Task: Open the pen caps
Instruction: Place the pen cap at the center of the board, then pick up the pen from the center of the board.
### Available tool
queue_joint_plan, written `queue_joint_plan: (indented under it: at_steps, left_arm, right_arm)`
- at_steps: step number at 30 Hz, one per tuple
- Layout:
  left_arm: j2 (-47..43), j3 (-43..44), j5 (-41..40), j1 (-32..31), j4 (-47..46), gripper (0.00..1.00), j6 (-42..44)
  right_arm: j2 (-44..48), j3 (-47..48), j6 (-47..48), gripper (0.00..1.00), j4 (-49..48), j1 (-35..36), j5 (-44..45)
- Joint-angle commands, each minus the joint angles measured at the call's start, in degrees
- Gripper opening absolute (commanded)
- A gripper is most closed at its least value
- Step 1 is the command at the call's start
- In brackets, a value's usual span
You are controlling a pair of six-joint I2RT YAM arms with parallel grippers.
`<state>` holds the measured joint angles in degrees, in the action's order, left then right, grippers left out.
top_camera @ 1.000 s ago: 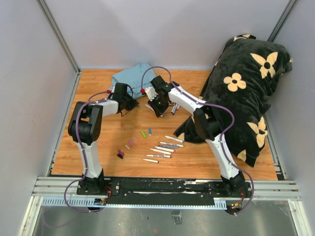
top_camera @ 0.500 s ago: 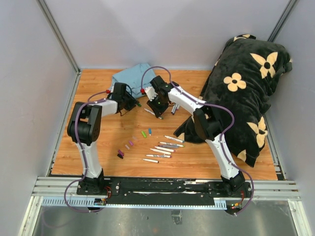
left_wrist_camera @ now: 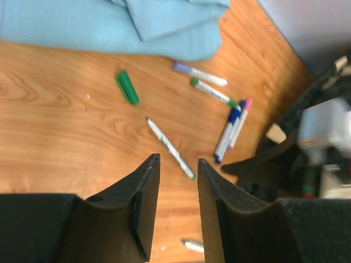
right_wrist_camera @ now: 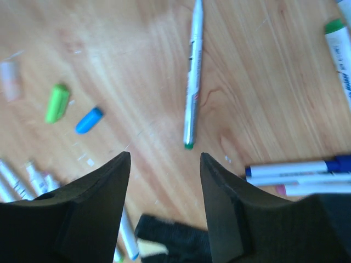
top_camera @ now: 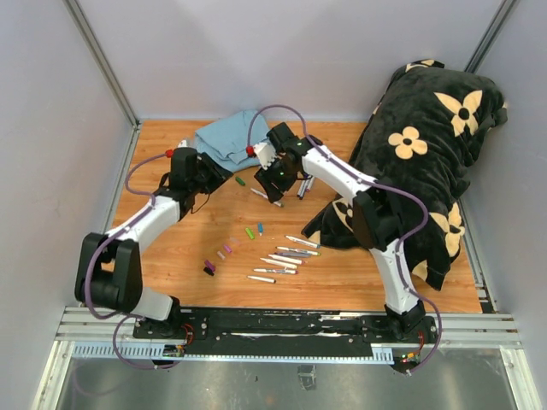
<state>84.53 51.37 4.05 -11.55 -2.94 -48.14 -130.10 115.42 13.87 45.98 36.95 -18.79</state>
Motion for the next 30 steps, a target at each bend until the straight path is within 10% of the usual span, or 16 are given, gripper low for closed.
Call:
queue_joint_plan:
  at_steps: [1,17,30]
  left_arm:
    - [-6.85,-4.57,11.66,0.36,-0.45,0.39,7.68]
    - [-27.50,-5.10,29.27,0.39,5.70,0.62,14.50]
    - [-36.90,-6.27,12.79,0.32,15.02,0.94,35.50]
  right_arm:
    - [11.79,-4.00,3.24,0.57,0.87,-1.05,-6.35]
    - [34.87,-22.21,12.02,0.69,-5.18,-4.50,-7.90]
    - [34.29,-25.08,9.03,0.70,-8.75,-6.93,-7.48]
